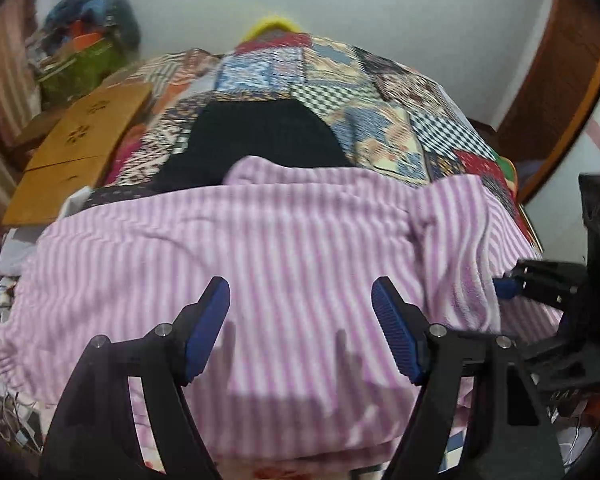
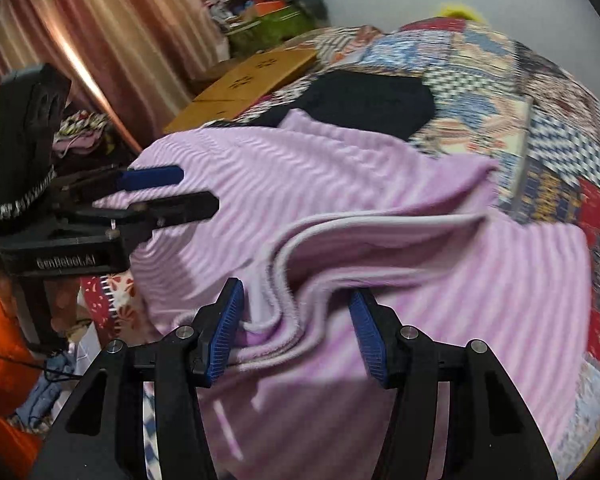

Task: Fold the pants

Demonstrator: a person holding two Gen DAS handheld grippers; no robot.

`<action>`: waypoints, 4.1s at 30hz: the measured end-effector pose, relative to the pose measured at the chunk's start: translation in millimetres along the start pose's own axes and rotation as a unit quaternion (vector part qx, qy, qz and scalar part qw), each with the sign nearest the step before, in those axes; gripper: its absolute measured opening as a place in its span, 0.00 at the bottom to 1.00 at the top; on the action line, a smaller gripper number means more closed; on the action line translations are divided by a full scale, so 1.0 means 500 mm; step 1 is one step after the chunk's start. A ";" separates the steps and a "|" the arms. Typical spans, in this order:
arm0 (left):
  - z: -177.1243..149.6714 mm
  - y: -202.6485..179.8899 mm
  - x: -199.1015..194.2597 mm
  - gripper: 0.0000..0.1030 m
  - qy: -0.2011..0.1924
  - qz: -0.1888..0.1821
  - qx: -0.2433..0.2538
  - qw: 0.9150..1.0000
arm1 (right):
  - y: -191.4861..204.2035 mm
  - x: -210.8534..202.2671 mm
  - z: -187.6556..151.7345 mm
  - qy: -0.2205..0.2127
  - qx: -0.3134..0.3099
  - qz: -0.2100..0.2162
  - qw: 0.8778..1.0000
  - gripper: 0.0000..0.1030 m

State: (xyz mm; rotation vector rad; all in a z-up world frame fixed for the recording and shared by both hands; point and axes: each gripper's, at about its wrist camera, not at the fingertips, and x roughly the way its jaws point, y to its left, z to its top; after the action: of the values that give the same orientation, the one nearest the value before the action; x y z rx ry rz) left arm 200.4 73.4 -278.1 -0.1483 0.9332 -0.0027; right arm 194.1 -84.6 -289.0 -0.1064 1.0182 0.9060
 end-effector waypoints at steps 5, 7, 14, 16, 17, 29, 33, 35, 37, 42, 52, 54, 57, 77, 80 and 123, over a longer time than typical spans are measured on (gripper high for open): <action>0.010 0.015 -0.023 0.71 -0.014 0.004 -0.004 1.000 | 0.038 0.004 0.003 -0.001 -0.007 0.023 1.000 0.51; 0.017 0.008 -0.032 0.71 -0.019 -0.001 -0.001 1.000 | 0.041 -0.017 0.004 -0.013 -0.005 0.032 0.999 0.51; 0.051 -0.083 -0.049 0.71 -0.032 -0.038 0.040 0.998 | 0.016 -0.133 -0.019 -0.067 -0.001 -0.019 0.998 0.51; 0.059 -0.123 -0.038 0.71 -0.026 -0.054 0.055 0.997 | -0.004 -0.159 -0.036 -0.077 0.003 -0.045 0.996 0.51; 0.059 -0.142 -0.031 0.71 -0.020 -0.061 0.063 0.996 | -0.016 -0.170 -0.044 -0.081 0.010 -0.054 0.995 0.51; 0.029 -0.349 0.118 0.71 0.113 -0.168 0.121 0.972 | -0.170 -0.267 -0.160 -0.110 0.118 -0.132 0.978 0.51; 0.054 -0.326 0.170 0.71 0.134 -0.152 0.090 0.975 | -0.190 -0.276 -0.182 -0.112 0.135 -0.131 0.976 0.51; 0.069 -0.302 0.182 0.71 0.124 -0.118 0.085 0.982 | -0.193 -0.277 -0.183 -0.114 0.135 -0.128 0.976 0.51; 0.088 -0.267 0.190 0.71 0.110 -0.076 0.082 0.988 | -0.192 -0.275 -0.183 -0.115 0.132 -0.127 0.976 0.51; 0.123 -0.165 0.208 0.71 0.078 0.047 0.071 0.993 | -0.188 -0.261 -0.170 -0.117 0.128 -0.115 0.978 0.51; 0.090 -0.079 0.090 0.71 0.055 0.007 0.019 0.998 | -0.148 -0.234 -0.166 -0.101 0.117 -0.113 0.982 0.51; 0.064 -0.094 0.056 0.71 0.050 -0.010 0.035 0.998 | -0.140 -0.223 -0.168 -0.093 0.113 -0.114 0.983 0.51; 0.019 -0.129 0.036 0.71 0.054 -0.024 0.064 0.996 | -0.132 -0.196 -0.178 -0.070 0.114 -0.119 0.984 0.51; -0.109 0.064 -0.060 0.81 0.018 0.111 0.002 0.994 | -0.052 -0.215 -0.116 -0.070 0.039 -0.164 0.983 0.57; -0.113 0.130 -0.118 0.82 -0.006 0.121 -0.037 0.992 | -0.024 -0.214 -0.087 -0.084 0.023 -0.157 0.984 0.58; -0.102 0.401 0.034 0.76 -0.014 0.085 -0.283 0.955 | 0.071 -0.012 -0.042 -0.005 0.000 -0.117 0.993 0.61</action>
State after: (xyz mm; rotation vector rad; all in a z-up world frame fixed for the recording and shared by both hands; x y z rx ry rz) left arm 157.5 264.1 -347.3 -0.5976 0.8967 0.4290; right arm 153.9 -75.1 -284.6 -0.2170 0.9736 0.6928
